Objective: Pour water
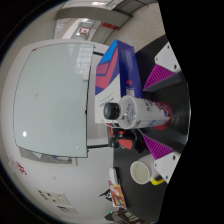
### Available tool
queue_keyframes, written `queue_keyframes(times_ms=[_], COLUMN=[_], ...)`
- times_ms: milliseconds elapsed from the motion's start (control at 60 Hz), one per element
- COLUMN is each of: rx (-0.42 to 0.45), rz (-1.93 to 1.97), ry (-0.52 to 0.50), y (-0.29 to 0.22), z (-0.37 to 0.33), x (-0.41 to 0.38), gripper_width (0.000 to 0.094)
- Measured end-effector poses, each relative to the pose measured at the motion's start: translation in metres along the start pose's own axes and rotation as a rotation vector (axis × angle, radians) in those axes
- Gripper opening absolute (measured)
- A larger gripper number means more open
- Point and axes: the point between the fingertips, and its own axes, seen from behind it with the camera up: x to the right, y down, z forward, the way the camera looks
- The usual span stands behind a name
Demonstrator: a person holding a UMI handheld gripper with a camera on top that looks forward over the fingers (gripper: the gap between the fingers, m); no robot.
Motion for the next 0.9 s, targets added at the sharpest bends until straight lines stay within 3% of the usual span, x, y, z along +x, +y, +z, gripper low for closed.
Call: queue_keyframes(times_ms=[217,467,900], rx=[-0.077,-0.061,-0.027], rz=[0.049,0.027,-0.048], ry=[0.026,0.062,0.095], y=[0.013,0.031,0.045], z=[-0.128,-0.265,-0.338], x=[-0.019,-0.038,-0.026], gripper_width=[0.0844,0.0845,0.0847])
